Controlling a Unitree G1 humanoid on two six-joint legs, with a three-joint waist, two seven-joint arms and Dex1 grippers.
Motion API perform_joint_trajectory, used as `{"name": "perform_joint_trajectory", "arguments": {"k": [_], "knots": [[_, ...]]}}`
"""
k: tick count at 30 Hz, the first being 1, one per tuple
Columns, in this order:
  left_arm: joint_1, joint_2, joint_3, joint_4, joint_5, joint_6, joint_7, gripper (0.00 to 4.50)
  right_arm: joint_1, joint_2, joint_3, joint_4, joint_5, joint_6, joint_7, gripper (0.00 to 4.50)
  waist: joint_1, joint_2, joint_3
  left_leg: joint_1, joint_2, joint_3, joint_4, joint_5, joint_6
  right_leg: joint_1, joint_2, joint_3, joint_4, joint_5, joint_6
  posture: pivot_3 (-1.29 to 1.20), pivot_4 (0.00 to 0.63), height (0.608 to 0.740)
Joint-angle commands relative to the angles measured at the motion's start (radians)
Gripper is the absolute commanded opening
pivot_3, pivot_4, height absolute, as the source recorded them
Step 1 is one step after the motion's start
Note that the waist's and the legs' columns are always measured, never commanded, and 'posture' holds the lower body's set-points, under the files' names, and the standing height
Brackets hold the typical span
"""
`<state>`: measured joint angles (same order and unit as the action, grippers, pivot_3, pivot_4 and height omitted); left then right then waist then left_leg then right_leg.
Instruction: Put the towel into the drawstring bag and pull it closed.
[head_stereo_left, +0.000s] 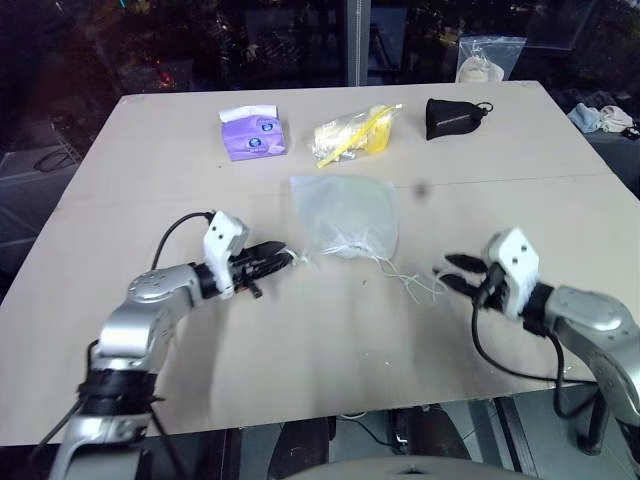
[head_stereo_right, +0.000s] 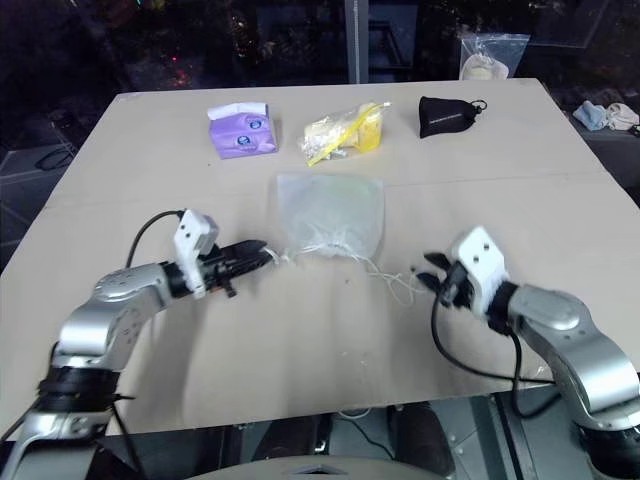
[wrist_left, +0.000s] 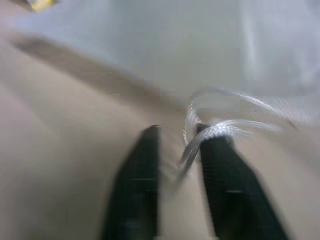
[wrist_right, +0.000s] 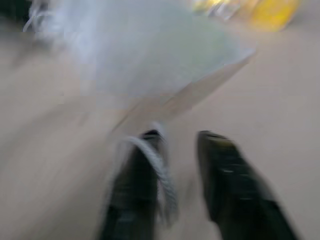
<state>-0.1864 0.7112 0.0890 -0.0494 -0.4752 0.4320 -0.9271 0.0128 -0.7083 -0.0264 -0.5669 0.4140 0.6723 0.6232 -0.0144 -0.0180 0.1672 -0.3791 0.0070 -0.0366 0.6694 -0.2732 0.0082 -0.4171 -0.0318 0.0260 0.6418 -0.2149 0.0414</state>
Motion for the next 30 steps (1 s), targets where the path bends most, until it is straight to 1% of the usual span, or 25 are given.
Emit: {"name": "perform_joint_trajectory", "arguments": {"k": [1,2,3,4,5,8,11,14,16,18,19,20,23,25,30], "knots": [[0.150,0.080,0.088,-0.096,-0.029,-0.047,-0.112,2.88,0.173,-0.034,-0.124,0.014,-0.002,-0.133,0.096,3.05,0.001,0.000,0.000,0.000,0.000,0.001,0.000,0.000,0.000,0.000,0.000,0.000,-0.001,0.000,0.000,0.00,0.150,0.740],[0.198,0.090,0.118,-0.120,-0.036,-0.048,-0.114,3.29,0.230,-0.033,-0.165,0.009,-0.001,-0.176,0.117,3.50,0.001,0.000,0.000,0.000,0.001,0.001,-0.001,0.000,0.000,0.000,-0.001,0.001,-0.001,0.000,0.000,0.00,0.150,0.740],[0.241,0.093,0.149,-0.150,-0.038,-0.057,-0.106,3.92,0.283,-0.025,-0.205,-0.003,0.002,-0.218,0.132,4.13,0.002,0.000,0.000,0.000,0.002,0.002,-0.001,-0.001,0.001,-0.001,-0.001,0.001,-0.001,0.001,-0.001,0.00,0.150,0.740],[0.282,0.093,0.179,-0.181,-0.040,-0.064,-0.096,4.35,0.332,-0.014,-0.244,-0.015,0.011,-0.254,0.147,4.50,0.002,0.000,0.000,-0.001,0.002,0.002,-0.001,-0.001,0.001,-0.001,-0.002,0.002,-0.001,0.001,0.000,0.00,0.150,0.740],[0.317,0.085,0.213,-0.220,-0.057,-0.052,-0.080,4.45,0.387,-0.006,-0.277,-0.035,0.017,-0.287,0.169,4.50,0.003,0.000,0.000,-0.001,0.002,0.002,-0.001,-0.001,0.001,-0.001,-0.002,0.002,-0.001,0.001,0.001,0.00,0.150,0.740],[0.367,0.042,0.285,-0.315,-0.099,-0.018,-0.003,4.45,0.460,0.045,-0.336,-0.081,0.022,-0.371,0.162,4.50,0.005,-0.001,-0.001,0.000,0.002,0.001,0.000,-0.001,0.001,0.001,-0.002,0.001,-0.001,-0.002,0.003,0.00,0.150,0.740],[0.392,0.008,0.323,-0.376,-0.128,0.011,0.058,4.45,0.454,0.097,-0.382,-0.105,0.026,-0.401,0.106,4.50,0.004,-0.001,-0.001,0.002,0.004,0.001,0.000,-0.001,0.001,0.002,-0.002,0.001,-0.001,-0.002,0.004,0.00,0.150,0.740],[0.402,-0.013,0.332,-0.407,-0.145,0.037,0.099,4.45,0.450,0.107,-0.406,-0.110,-0.015,-0.424,0.077,4.50,0.003,-0.001,-0.001,0.004,0.004,0.002,0.001,-0.001,0.001,0.003,-0.003,0.003,0.000,-0.002,0.004,0.00,0.150,0.740],[0.394,-0.026,0.313,-0.411,-0.139,0.044,0.121,4.45,0.510,0.037,-0.388,-0.078,-0.089,-0.433,0.138,4.50,0.003,-0.002,-0.001,0.004,0.004,0.003,0.001,-0.001,0.001,0.003,-0.002,0.003,0.000,-0.002,0.004,0.00,0.150,0.740],[0.377,-0.034,0.290,-0.410,-0.134,0.051,0.136,4.45,0.584,-0.043,-0.365,-0.046,-0.159,-0.393,0.184,4.50,0.006,-0.002,-0.002,0.003,0.003,0.005,0.001,-0.001,0.001,0.003,-0.002,0.003,-0.001,-0.002,0.003,0.00,0.150,0.740],[0.367,-0.036,0.279,-0.411,-0.134,0.054,0.141,4.45,0.616,-0.061,-0.369,-0.044,-0.164,-0.423,0.219,4.50,0.009,-0.003,-0.003,0.003,0.003,0.005,0.001,-0.001,0.001,0.003,-0.002,0.002,-0.001,-0.002,0.003,0.00,0.150,0.740],[0.358,-0.039,0.275,-0.413,-0.139,0.060,0.148,4.45,0.628,-0.053,-0.389,-0.058,-0.125,-0.420,0.229,4.50,0.014,-0.003,-0.003,0.002,0.003,0.004,0.001,-0.001,0.001,0.003,-0.002,0.001,-0.001,-0.002,0.003,0.00,0.150,0.740],[0.348,-0.043,0.278,-0.419,-0.154,0.070,0.154,4.45,0.564,0.024,-0.472,-0.125,0.074,-0.389,0.184,4.50,0.010,-0.002,-0.002,0.001,0.003,0.003,-0.001,-0.001,0.001,0.003,-0.001,0.000,-0.002,-0.003,0.003,0.00,0.150,0.740],[0.347,-0.048,0.285,-0.424,-0.165,0.075,0.163,4.45,0.531,0.052,-0.493,-0.151,0.112,-0.386,0.162,4.50,0.000,-0.002,-0.002,0.001,0.004,0.004,-0.001,-0.001,0.001,0.002,-0.001,0.001,-0.002,-0.003,0.004,0.00,0.150,0.740],[0.368,-0.041,0.307,-0.439,-0.179,0.079,0.164,4.45,0.518,0.080,-0.491,-0.177,0.137,-0.377,0.137,4.50,0.006,-0.004,-0.003,0.002,0.004,0.004,0.000,-0.001,0.001,0.003,-0.001,0.001,-0.001,-0.003,0.004,0.00,0.150,0.740]]}}
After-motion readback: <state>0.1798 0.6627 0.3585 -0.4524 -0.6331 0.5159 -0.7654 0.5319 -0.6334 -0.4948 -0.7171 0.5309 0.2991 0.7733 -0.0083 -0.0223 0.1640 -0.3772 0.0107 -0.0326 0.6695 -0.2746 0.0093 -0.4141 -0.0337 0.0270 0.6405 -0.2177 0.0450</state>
